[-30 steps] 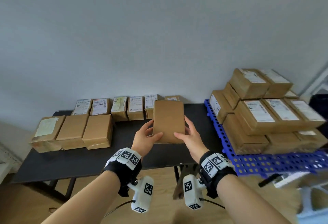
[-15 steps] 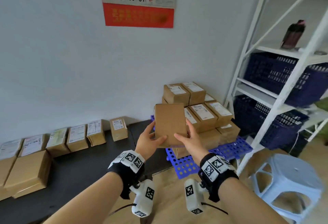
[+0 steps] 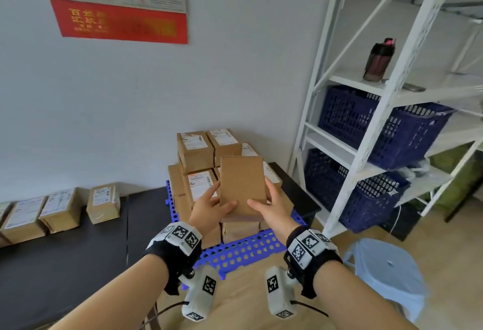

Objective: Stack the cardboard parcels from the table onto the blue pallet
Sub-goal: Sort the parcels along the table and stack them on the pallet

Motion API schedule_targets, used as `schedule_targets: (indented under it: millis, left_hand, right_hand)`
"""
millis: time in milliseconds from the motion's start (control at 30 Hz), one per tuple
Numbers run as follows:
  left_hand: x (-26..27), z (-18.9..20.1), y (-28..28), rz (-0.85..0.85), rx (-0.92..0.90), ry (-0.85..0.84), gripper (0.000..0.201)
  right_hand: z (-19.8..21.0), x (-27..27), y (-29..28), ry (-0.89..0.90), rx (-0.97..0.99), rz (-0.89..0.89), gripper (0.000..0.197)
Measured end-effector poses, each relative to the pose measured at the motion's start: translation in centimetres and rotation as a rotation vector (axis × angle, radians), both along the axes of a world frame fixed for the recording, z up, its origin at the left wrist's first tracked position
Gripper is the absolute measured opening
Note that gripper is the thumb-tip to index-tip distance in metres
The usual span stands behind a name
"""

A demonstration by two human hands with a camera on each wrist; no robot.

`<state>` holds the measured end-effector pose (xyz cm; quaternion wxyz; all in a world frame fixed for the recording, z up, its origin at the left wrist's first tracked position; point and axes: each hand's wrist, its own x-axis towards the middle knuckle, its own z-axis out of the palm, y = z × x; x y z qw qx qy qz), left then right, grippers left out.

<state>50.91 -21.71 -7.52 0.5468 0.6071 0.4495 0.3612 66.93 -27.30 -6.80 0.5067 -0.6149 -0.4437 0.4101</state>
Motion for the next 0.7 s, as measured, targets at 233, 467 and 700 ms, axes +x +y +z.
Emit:
schedule_targets:
  millis: [233, 467, 700]
  left_hand:
    - [7.1, 0.1, 4.4, -0.012, 0.0, 0.01, 0.075]
    - [13.1, -0.5, 11.4, -0.013, 0.034, 0.099, 0.076]
    - [17.4, -0.9, 17.8, 0.005, -0.044, 0.027, 0.074]
  right_hand:
    - [-0.2, 7.7, 4.2, 0.011, 0.0, -0.007, 0.078]
    - [-1.1, 13.7, 11.2, 0.056, -0.033, -0.015, 0.078]
    - [-1.2, 18.5, 19.1, 0.058, -0.069, 0.018, 0.081]
